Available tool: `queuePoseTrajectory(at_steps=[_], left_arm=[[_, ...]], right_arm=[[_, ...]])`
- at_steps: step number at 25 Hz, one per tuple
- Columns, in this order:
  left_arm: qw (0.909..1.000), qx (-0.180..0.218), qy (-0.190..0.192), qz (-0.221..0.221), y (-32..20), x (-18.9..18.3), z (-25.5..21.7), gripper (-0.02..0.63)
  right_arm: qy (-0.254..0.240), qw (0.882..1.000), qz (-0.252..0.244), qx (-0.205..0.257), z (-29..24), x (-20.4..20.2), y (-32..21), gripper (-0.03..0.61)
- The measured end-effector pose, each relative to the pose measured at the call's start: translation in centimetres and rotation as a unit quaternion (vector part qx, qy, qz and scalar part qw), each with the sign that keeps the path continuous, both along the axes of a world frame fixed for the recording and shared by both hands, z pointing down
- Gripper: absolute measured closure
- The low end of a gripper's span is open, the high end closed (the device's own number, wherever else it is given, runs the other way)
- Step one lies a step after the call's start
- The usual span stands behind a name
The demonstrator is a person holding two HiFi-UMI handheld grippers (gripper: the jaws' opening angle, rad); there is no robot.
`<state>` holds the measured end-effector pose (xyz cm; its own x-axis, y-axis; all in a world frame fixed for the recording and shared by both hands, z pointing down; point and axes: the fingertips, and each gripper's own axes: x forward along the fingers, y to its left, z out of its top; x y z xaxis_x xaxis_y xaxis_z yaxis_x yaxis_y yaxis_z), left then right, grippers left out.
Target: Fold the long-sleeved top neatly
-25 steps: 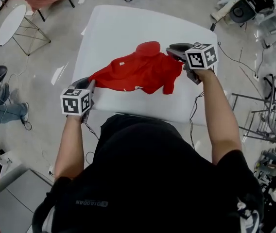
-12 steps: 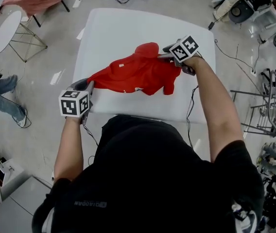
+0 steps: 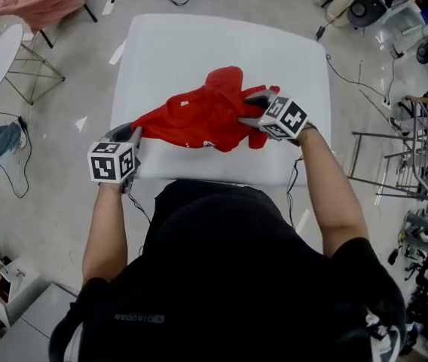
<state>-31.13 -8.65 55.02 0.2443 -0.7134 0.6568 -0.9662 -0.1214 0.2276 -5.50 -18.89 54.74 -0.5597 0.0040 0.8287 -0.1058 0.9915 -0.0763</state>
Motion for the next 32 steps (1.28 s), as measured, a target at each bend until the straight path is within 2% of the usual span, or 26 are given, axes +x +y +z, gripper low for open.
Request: queuePoseTrajectory(at_steps=[3,6,8,10,14,17,20,25,29,32], left_arm=[[1.0000,-0.002,-0.003,0.003,-0.1,-1.0,0.4,0.571],[0.9999,-0.005,-0.008,0.008,-0.4,-1.5,0.8,0.571],[0.9998,-0.006,-0.011,0.016,-0.5,-1.6,0.9,0.571],[0.9996,-0.006,-0.011,0.026,-0.4,-1.6,1.1,0.571],[0.9989,-0.006,-0.009,0.045,-0.3,-1.3,1.2,0.571],[0.9983,-0.008,-0.009,0.057,-0.2,-1.2,1.3,0.571],[0.9979,-0.008,-0.008,0.064,-0.2,-1.1,1.3,0.571],[0.9977,-0.005,-0.015,0.066,-0.3,-0.8,1.1,0.571],[0.9980,0.007,-0.034,0.053,-0.3,0.3,0.0,0.571],[0.9963,0.031,-0.065,0.046,-0.6,0.7,-1.6,0.571]], right_arm=[[-0.033,0.999,0.026,-0.001,-1.4,-0.1,-1.1,0.353],[-0.071,0.995,0.066,-0.028,-3.2,0.0,-3.9,0.357],[-0.078,0.992,0.086,-0.048,-3.5,0.0,-5.6,0.370],[-0.050,0.993,0.087,-0.058,-2.3,-0.1,-6.4,0.392],[0.025,0.992,0.056,-0.113,2.0,-0.1,-4.9,0.377],[0.048,0.990,0.046,-0.122,3.9,-0.3,-4.0,0.362],[0.045,0.993,0.050,-0.092,4.8,-0.6,-3.6,0.385],[0.028,0.998,0.045,-0.028,4.4,-0.4,-3.0,0.530],[-0.019,0.997,0.074,0.024,1.9,1.5,-3.4,0.538],[-0.059,0.988,0.114,0.089,-2.2,3.8,-4.2,0.541]])
